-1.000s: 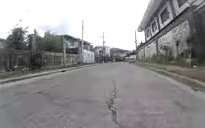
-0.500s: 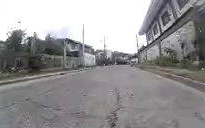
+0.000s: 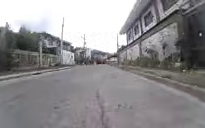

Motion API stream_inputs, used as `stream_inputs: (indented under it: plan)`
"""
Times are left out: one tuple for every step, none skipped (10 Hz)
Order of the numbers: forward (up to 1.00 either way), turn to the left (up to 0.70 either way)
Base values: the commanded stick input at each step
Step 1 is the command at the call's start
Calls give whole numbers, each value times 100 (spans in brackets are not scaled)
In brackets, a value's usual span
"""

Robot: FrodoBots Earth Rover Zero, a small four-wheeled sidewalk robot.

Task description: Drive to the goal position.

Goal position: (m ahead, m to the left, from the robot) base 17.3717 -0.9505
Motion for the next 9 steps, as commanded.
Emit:
stream_inputs:
  plan:
    - [100,6]
    - [100,6]
    - [100,6]
    - [100,6]
    - [100,6]
    - [100,6]
    - [100,6]
    - [100,6]
    - [100,-10]
